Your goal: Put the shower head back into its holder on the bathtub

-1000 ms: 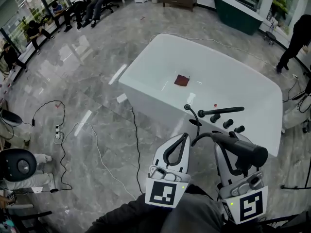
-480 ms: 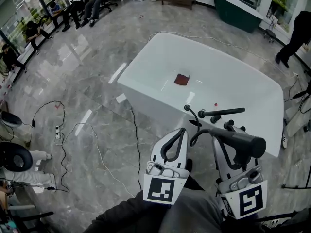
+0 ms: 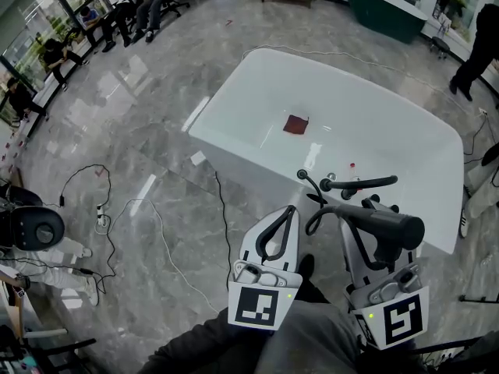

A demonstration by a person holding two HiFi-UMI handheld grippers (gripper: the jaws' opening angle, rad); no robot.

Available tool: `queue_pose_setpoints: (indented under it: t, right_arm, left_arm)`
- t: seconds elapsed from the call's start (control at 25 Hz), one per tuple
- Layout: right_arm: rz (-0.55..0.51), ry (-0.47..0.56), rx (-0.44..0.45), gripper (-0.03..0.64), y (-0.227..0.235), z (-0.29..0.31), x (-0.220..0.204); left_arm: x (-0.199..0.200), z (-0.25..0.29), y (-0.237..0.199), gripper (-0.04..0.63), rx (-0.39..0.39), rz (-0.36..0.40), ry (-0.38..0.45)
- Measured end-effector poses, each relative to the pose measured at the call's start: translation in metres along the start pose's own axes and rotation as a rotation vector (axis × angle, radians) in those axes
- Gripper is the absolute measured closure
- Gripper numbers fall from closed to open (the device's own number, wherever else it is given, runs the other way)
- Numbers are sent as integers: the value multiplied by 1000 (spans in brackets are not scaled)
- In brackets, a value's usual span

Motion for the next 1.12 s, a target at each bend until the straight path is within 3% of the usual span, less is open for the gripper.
queue_pose_setpoints:
  t: [0.56, 0.76, 1.12]
  right_arm:
    - [-20, 48, 81, 476, 58, 17, 5]
    - [-14, 28, 92, 476, 65, 35, 3]
    - [6, 61, 53, 476, 70, 90, 25]
  left_arm:
    - [8, 52, 24, 592, 47, 18, 23]
    - [7, 66, 10, 592, 64, 7, 25]
    - [18, 108, -36, 592, -13, -7, 39]
Point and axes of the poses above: the fingertips, and each gripper's own axes: z forward along the fingers, y to its right, x out of its top, the point moved 7 cm from there along -z, backward along the fingers, and after that the axes turned 4 degrees about x, right-handed, at the moved point
